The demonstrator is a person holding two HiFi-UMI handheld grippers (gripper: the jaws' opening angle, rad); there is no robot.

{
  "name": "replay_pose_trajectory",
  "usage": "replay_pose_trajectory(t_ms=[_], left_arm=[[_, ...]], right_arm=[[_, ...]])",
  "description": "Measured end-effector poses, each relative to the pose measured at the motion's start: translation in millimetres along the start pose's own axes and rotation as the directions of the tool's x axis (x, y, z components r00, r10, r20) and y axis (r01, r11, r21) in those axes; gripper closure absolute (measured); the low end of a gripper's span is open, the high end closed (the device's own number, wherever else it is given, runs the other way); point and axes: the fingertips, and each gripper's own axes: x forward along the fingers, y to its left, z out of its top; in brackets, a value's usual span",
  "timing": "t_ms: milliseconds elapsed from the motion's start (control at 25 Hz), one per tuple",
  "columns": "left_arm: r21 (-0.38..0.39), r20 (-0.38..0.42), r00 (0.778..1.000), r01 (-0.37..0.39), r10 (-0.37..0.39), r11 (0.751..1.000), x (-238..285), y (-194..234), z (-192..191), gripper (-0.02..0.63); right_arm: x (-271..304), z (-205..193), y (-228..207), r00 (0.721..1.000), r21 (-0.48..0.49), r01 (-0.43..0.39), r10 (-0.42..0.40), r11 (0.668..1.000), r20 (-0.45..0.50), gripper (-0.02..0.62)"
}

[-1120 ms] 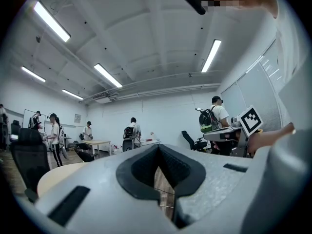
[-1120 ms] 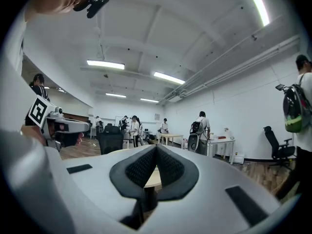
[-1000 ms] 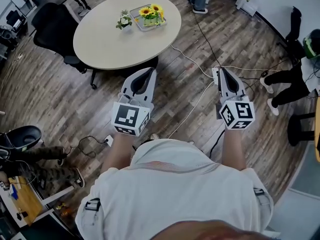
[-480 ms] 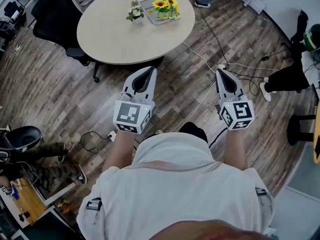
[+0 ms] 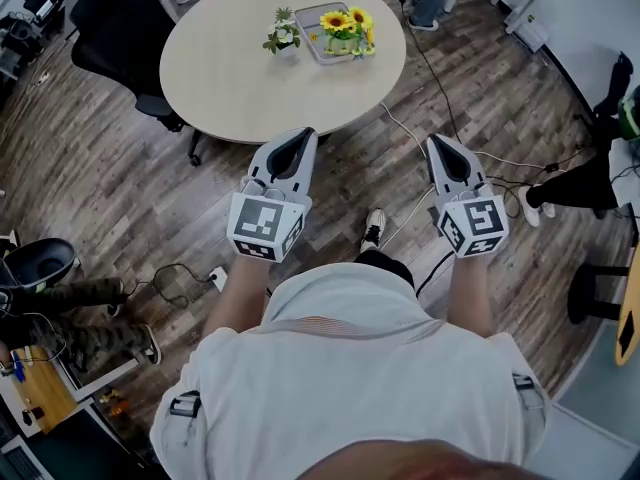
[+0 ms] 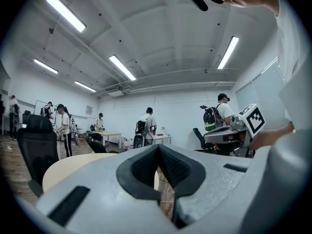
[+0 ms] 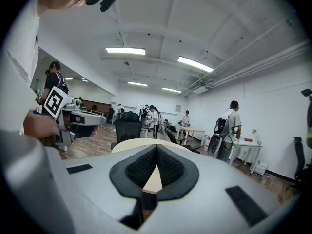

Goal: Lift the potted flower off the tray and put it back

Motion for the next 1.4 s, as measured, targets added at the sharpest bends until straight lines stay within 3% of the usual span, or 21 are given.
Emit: replay_pose_trajectory(t_ms=[200,440,720,880,1120,1400], left_arm=[[0.017,-0.012,1.000,-0.010,0.011,1.000,80,-2,7,0.603],[0.048,-0.032,0.999,-0.018,0.019,0.999,194,-13,20,0.603],[0.065,-0.068,0.990,-0.118,0.123,0.991,285,-3,16,0.603],[0.081,-0.112,0.978,-0.168,0.177,0.982,310,6,8,0.603],[0.058,-0.153,0.961,-0.224,0.230,0.973,323,42,-4,0.603],[0.031,-0.134,0.971,-0.195,0.198,0.980,348,99,-20,0.603]], right_arm=[[40,-2,-64,0.998,-0.025,-0.059,0.059,0.998,0.016,0.595],[84,-24,-184,0.999,0.080,-0.045,0.045,0.996,0.005,0.595],[148,-48,-284,0.994,0.160,-0.106,0.105,0.982,0.013,0.595],[186,-58,-308,0.987,0.197,-0.161,0.160,0.967,0.022,0.595],[231,-74,-296,0.972,0.233,-0.229,0.235,0.945,0.001,0.595],[283,-70,-299,0.981,0.210,-0.179,0.189,0.961,-0.029,0.595]])
